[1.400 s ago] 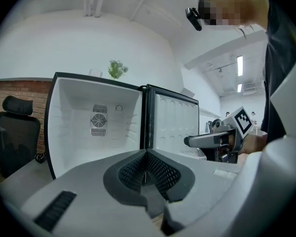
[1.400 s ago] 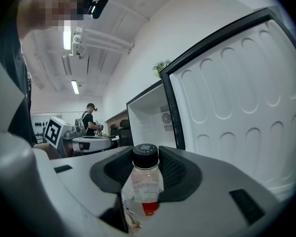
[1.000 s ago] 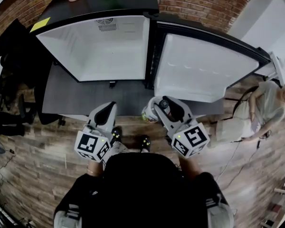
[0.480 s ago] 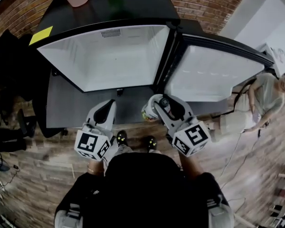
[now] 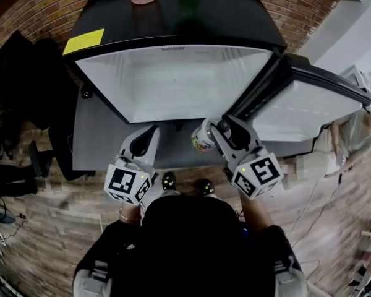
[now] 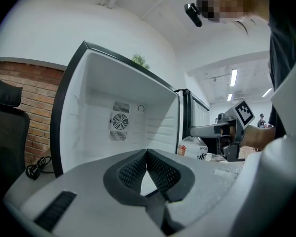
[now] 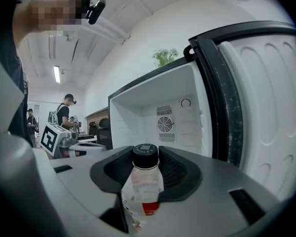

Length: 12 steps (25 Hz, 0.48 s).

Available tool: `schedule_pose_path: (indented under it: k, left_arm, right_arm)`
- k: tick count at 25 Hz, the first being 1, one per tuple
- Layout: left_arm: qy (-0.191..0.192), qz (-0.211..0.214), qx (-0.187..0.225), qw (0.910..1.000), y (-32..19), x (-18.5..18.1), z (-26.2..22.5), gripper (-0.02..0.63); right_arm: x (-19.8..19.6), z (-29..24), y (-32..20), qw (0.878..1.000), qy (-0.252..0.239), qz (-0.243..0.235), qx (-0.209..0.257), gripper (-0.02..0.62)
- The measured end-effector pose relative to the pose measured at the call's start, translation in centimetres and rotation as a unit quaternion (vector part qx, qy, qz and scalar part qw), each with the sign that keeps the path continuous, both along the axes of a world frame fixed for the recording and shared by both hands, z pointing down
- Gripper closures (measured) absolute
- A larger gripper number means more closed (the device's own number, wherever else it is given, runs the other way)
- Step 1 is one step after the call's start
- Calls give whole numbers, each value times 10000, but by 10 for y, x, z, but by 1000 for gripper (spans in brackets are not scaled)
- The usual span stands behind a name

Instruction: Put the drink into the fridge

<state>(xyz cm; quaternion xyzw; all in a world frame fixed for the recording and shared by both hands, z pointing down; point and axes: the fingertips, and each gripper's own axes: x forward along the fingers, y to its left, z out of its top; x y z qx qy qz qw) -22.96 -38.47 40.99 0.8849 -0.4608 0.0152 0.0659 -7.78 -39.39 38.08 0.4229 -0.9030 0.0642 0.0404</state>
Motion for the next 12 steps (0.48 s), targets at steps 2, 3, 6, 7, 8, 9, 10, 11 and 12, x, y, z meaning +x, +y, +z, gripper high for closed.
schedule_pose_path:
  k: [2,3,6,7,8,9,10,11,12]
  left_arm:
    - [-7,36,-9,10000,-4,-9,3,611]
    - [-14,54,-12,10000,-7,-14,4,611]
    - [-23,95,-26,9999,-14,-28,7,611]
    - [-24,113,-40,9999,-15,-32,8,611]
    - [-25,131,-56,9999,-16,-36,9,611]
    - [-25,145,-71,9999,-17,-40,10,611]
    - [-23,156,-82,9998,-19,-44,11,611]
    - [-20,164,-91,9998,-20,-48,12,611]
    - [-16,174,-100,9998,-22,-52,12,611]
  right_arm:
    - [-9,0,-8,10000,32,34,43,446]
    - [-14,0,-12,10000,53,55,62,446]
    - [-25,1,-27,9998,124,120,97,446]
    - [-28,2,-33,9997,138,150,95,446]
    - [-31,2,-38,9997,146,183,90,446]
    - [-34,3,-43,9996,151,213,85,446]
    - [-37,4,-49,9996,155,237,83,446]
    - [-41,4,-54,9995,161,254,82,446]
    - [-44,5,-60,9995,169,268,81,446]
